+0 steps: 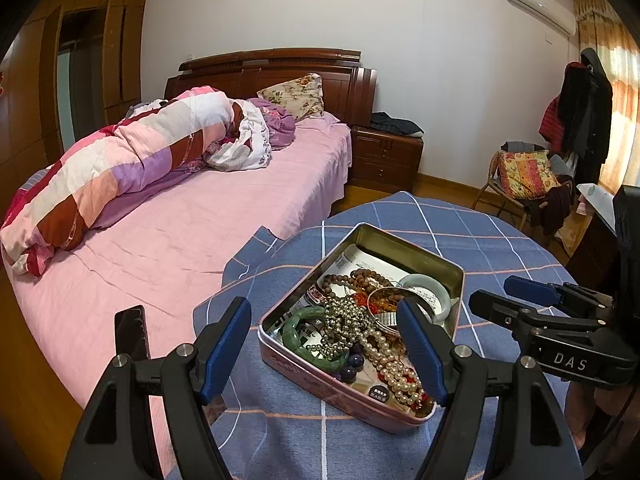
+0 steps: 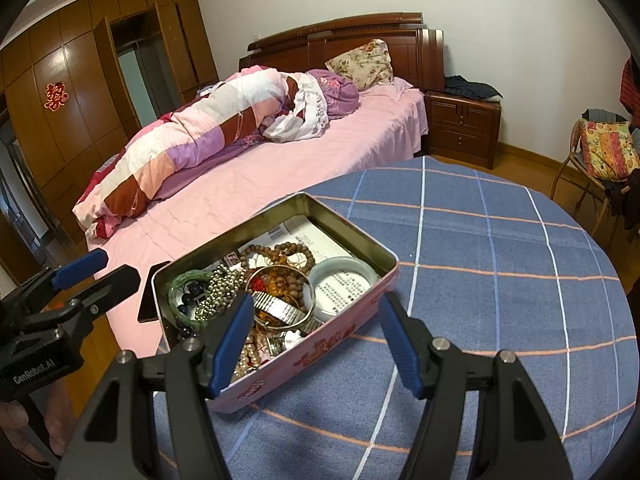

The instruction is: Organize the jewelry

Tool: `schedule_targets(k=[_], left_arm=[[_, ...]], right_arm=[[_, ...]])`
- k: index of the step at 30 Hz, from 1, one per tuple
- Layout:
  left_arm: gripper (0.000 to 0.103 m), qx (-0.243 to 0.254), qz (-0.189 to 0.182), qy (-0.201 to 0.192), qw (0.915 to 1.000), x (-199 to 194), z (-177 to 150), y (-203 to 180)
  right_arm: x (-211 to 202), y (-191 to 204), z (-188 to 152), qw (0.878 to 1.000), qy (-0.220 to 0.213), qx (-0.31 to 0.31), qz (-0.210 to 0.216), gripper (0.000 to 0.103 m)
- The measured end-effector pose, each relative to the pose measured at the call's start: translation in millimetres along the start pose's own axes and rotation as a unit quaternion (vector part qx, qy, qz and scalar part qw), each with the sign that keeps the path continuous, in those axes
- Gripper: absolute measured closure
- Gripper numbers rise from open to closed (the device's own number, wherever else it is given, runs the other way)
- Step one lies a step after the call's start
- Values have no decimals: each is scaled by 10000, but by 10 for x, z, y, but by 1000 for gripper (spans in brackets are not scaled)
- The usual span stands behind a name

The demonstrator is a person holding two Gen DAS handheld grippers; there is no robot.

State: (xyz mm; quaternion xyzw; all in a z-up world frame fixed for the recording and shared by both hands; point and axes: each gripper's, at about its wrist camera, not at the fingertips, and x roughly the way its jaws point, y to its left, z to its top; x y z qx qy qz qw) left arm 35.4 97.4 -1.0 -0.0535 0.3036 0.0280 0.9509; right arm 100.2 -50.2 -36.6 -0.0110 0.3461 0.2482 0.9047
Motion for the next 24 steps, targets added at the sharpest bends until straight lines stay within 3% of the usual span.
schedule_targets(k=[10, 24], left_arm=[[28, -156, -46, 60, 9998, -3, 38, 47], [28, -107, 242, 52, 9996, 30, 7, 75]], right_arm=[[13, -3, 6, 10000, 4, -1, 5, 34], [26, 1, -39, 10000, 35, 17, 6, 33]])
